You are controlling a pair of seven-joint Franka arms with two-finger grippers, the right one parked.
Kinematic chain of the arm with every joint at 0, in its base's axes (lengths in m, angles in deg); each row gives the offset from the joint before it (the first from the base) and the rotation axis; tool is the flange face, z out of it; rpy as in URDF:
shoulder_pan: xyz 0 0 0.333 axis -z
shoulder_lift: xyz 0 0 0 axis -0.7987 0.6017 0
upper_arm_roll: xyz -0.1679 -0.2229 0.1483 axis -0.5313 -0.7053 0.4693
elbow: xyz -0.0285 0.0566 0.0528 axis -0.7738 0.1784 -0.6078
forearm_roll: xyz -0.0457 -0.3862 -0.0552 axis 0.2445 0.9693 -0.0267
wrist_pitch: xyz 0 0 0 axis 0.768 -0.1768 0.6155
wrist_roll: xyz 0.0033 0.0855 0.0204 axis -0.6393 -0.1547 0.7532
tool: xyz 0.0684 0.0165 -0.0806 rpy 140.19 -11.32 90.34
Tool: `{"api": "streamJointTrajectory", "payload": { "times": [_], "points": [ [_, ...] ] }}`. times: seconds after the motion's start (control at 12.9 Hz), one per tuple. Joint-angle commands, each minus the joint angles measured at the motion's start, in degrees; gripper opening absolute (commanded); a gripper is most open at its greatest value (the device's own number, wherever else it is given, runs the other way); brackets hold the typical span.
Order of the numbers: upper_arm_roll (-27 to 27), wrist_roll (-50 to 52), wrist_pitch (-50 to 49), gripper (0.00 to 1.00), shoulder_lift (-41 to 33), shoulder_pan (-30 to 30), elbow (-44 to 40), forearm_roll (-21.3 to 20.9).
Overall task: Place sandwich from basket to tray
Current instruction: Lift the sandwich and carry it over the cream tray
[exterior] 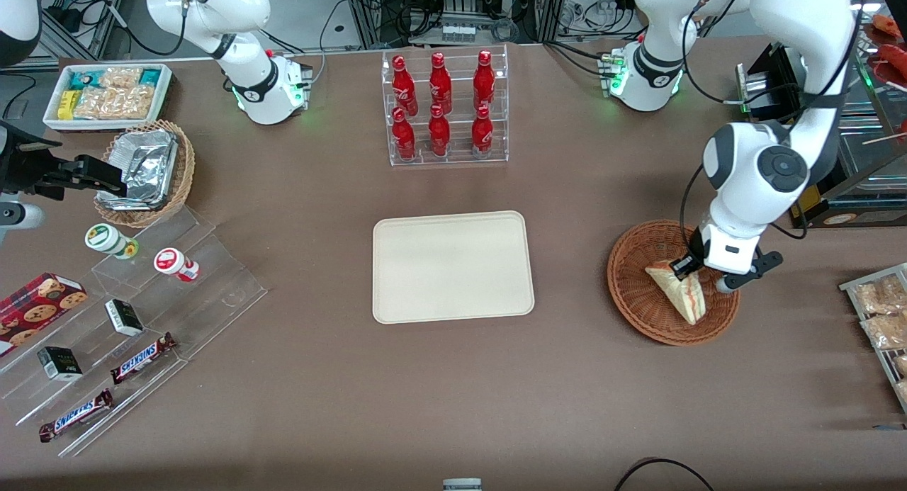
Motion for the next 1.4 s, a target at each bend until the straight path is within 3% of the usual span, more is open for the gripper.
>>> {"api": "streamJointTrajectory", "payload": {
  "times": [0.0, 0.47, 0.62, 0.93, 1.09, 1.32],
  "points": [
    [-0.4, 1.3, -17.7, 0.0, 0.2, 3.0, -12.6, -3.1],
    [-0.5, 2.0, -23.1, 0.0, 4.8, 15.3, -26.1, -1.5],
    [-0.5, 2.2, -23.1, 0.0, 9.1, 19.7, -29.9, 1.1],
    [-0.6, 5.0, -23.0, 0.0, 17.6, 27.3, -38.0, 1.6],
    [-0.5, 6.2, -22.5, 0.0, 20.1, 31.0, -39.1, 3.9],
    [-0.8, 7.4, -21.4, 0.0, 23.7, 35.1, -40.6, 4.1]
  ]
}}
